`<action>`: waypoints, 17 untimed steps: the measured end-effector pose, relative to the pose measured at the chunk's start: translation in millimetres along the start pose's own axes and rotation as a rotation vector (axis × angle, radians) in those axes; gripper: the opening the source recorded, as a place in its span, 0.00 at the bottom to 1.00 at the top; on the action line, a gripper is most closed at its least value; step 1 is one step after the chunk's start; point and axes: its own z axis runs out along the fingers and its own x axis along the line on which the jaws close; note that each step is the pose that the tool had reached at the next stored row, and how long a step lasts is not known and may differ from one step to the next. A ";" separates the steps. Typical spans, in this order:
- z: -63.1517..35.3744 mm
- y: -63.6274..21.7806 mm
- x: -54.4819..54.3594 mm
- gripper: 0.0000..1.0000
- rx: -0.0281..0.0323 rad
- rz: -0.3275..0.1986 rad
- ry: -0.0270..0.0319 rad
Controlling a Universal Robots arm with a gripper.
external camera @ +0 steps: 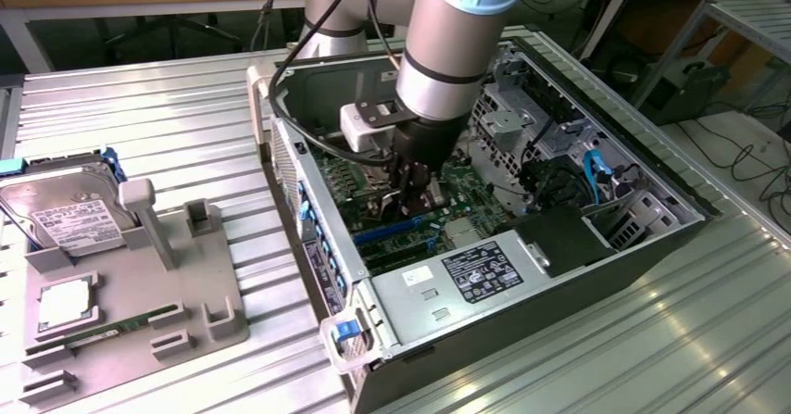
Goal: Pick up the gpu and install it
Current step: 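Insert the gpu into the slot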
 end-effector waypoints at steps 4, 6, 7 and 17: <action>3.2 1.1 0.1 0.27 -0.0001 0.000 0.0002; 5.1 1.4 0.1 0.27 -0.0001 0.000 0.0001; 5.9 1.6 0.1 0.27 -0.0003 0.000 0.0001; 14.9 2.0 0.2 0.27 -0.0049 0.000 0.0001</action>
